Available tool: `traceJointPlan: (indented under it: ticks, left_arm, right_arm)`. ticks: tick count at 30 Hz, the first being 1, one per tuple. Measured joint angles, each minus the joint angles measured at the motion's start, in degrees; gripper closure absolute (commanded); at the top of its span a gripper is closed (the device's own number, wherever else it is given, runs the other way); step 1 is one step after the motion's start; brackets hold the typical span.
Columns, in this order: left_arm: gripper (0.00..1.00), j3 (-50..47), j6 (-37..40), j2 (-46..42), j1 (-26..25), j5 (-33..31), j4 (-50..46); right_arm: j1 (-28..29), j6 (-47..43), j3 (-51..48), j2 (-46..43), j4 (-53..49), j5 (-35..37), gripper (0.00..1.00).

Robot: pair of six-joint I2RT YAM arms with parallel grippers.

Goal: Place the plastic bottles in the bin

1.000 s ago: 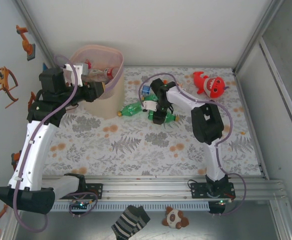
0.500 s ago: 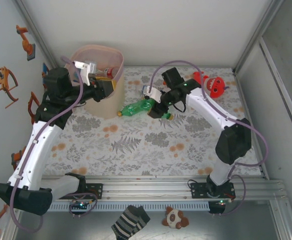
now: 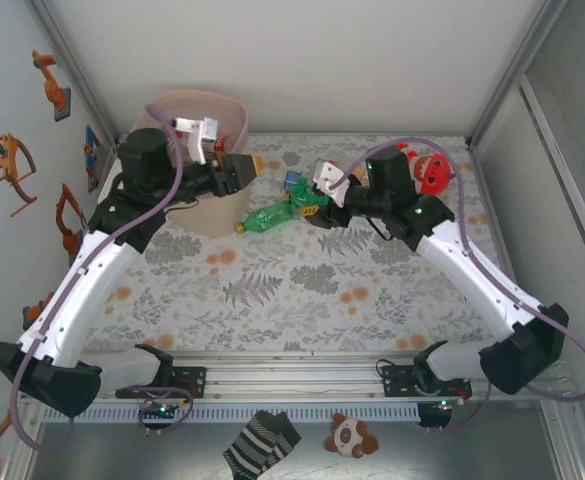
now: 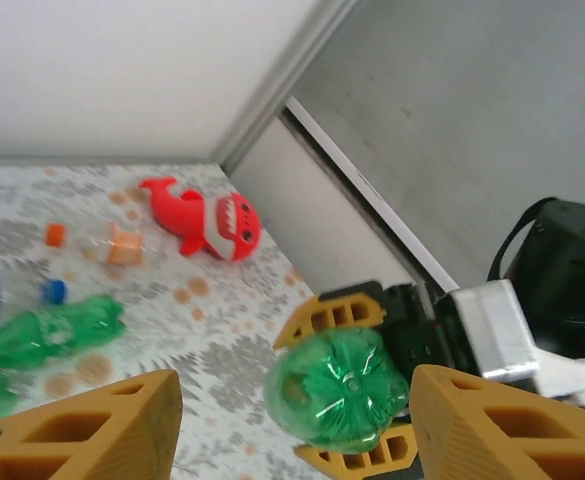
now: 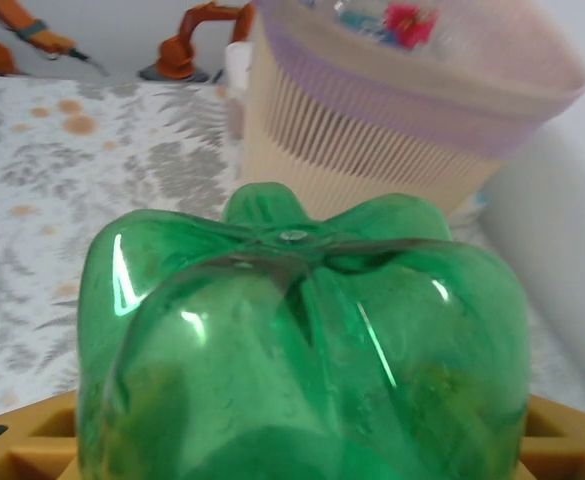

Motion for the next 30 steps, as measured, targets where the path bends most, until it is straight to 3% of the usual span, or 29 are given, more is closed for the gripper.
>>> traceJointPlan:
  ticks: [6, 11, 30]
  left_arm:
    - [0.33, 2.3, -1.3, 4.5, -7.0, -3.5, -0.1]
    - [0.31, 3.4, 1.6, 6.3, -10.3, -2.8, 0.0]
    - [0.21, 2.8, 31.6, -6.2, -13.1, 7.1, -0.2]
  right_arm:
    - [3.7, -5.9, -4.5, -4.8, 7.1, 7.7, 0.5]
    - [3.7, -5.9, -3.9, -4.9, 8.2, 8.0, 0.51]
    - [3.7, 14.8, 5.0, -7.1, 5.1, -20.9, 0.54]
